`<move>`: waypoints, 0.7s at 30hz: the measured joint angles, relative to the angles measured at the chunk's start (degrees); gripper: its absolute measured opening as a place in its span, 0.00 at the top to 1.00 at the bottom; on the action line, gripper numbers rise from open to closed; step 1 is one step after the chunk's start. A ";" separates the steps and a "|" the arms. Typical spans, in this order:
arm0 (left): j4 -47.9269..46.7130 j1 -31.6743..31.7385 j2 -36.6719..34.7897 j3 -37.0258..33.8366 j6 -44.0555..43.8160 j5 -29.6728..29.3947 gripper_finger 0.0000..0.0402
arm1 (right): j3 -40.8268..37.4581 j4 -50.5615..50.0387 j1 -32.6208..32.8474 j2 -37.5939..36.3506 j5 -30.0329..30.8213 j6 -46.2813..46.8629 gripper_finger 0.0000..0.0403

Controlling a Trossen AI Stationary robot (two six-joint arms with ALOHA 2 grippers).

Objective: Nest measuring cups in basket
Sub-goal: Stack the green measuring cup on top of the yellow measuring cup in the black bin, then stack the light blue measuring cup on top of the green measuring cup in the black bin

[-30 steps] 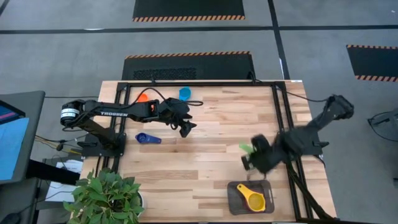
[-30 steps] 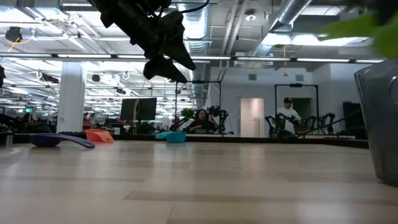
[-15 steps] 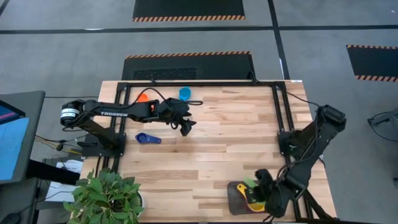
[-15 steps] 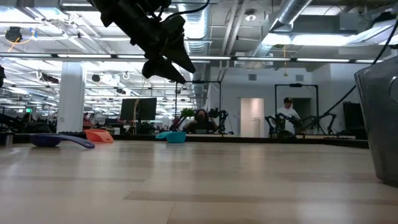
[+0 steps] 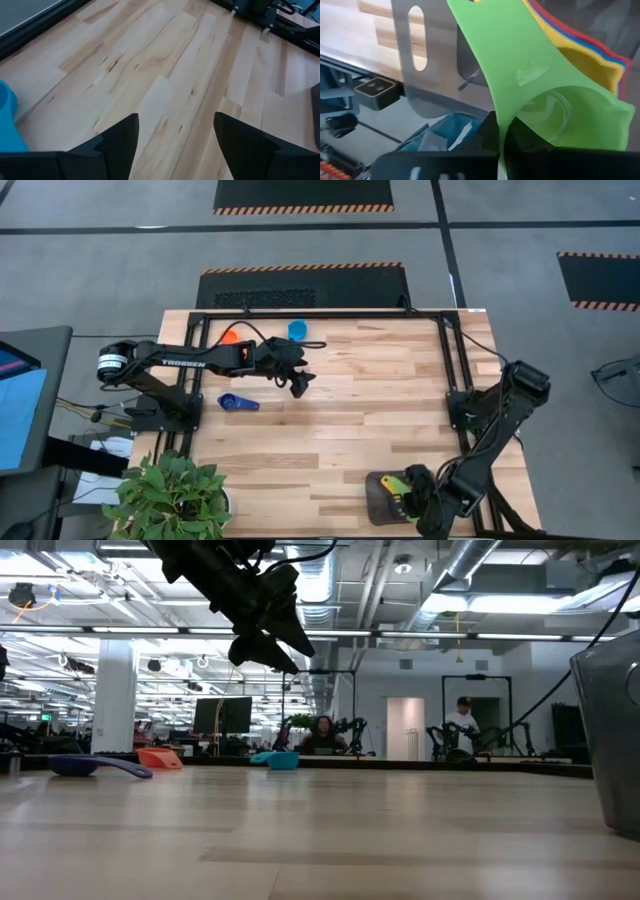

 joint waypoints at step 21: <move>-0.08 0.00 0.00 0.00 -0.02 0.11 0.39 | 1.35 -4.40 -2.67 -3.84 2.01 -2.95 0.75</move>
